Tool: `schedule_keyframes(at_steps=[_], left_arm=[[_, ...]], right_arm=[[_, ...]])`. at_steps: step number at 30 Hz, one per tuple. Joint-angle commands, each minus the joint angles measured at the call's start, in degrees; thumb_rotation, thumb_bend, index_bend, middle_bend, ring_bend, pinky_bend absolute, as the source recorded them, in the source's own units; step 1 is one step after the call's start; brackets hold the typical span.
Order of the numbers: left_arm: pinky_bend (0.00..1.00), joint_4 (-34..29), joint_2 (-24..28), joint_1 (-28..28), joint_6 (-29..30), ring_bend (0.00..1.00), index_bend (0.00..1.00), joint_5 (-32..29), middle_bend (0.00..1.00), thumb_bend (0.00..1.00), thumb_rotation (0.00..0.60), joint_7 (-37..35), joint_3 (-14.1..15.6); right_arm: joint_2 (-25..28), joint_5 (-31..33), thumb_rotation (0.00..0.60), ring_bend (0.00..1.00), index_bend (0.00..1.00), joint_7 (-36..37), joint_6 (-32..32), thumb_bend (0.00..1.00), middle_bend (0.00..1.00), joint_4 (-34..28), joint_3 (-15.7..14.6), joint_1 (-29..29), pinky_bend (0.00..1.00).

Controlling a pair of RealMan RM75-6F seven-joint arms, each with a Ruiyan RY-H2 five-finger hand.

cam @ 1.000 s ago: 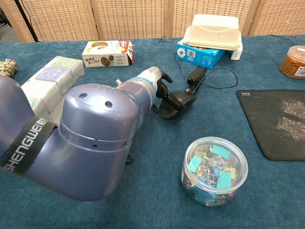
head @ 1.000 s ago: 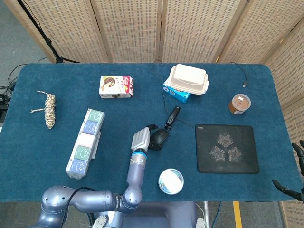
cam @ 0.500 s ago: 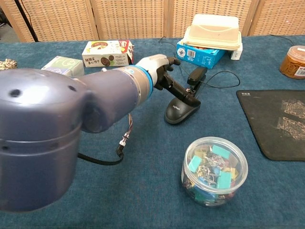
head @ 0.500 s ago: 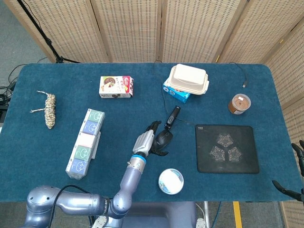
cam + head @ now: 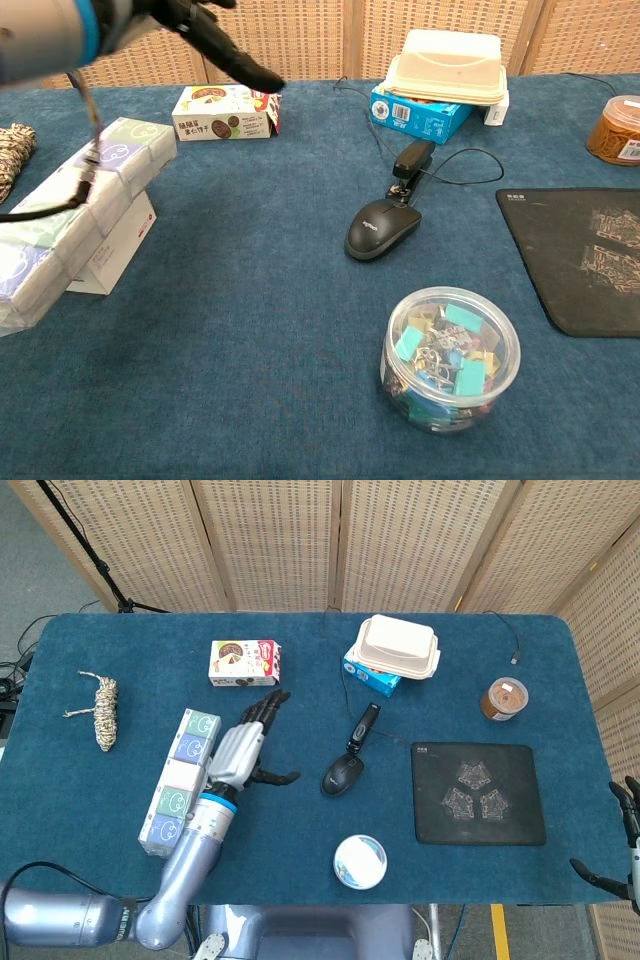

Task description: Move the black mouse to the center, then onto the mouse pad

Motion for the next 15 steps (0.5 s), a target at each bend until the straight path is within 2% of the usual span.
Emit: schedule_keyframes(at_steps=[1,5,9,15], left_arm=[[0.00,-4.2,10.4,6.8,0.0,0.00,0.00,8.0,0.00,0.13,0.600,-2.3,5.0],[0.00,-2.9,18.1,13.6,0.9,0.00,0.00,18.6,0.00,0.13,0.600,-8.9,10.3],[0.00,1.1,23.6,19.7,3.3,0.00,0.00,28.6,0.00,0.13,0.600,-16.8,15.4],[0.00,8.5,28.4,27.3,8.3,0.00,0.00,36.3,0.00,0.13,0.600,-28.7,20.1]], right_arm=[[0.4,1.7,0.600,0.00,0.00,-1.0,-1.4,0.00,0.00,-0.9,1.0,1.1,0.00],[2.0,3.4,0.600,0.00,0.00,-4.0,-2.5,0.00,0.00,-3.3,2.8,2.9,0.00],[2.8,4.7,0.600,0.00,0.00,-7.7,-4.3,0.00,0.00,-5.4,4.3,5.3,0.00],[2.8,4.8,0.600,0.00,0.00,-13.0,-9.4,0.00,0.00,-8.3,5.3,9.7,0.00]])
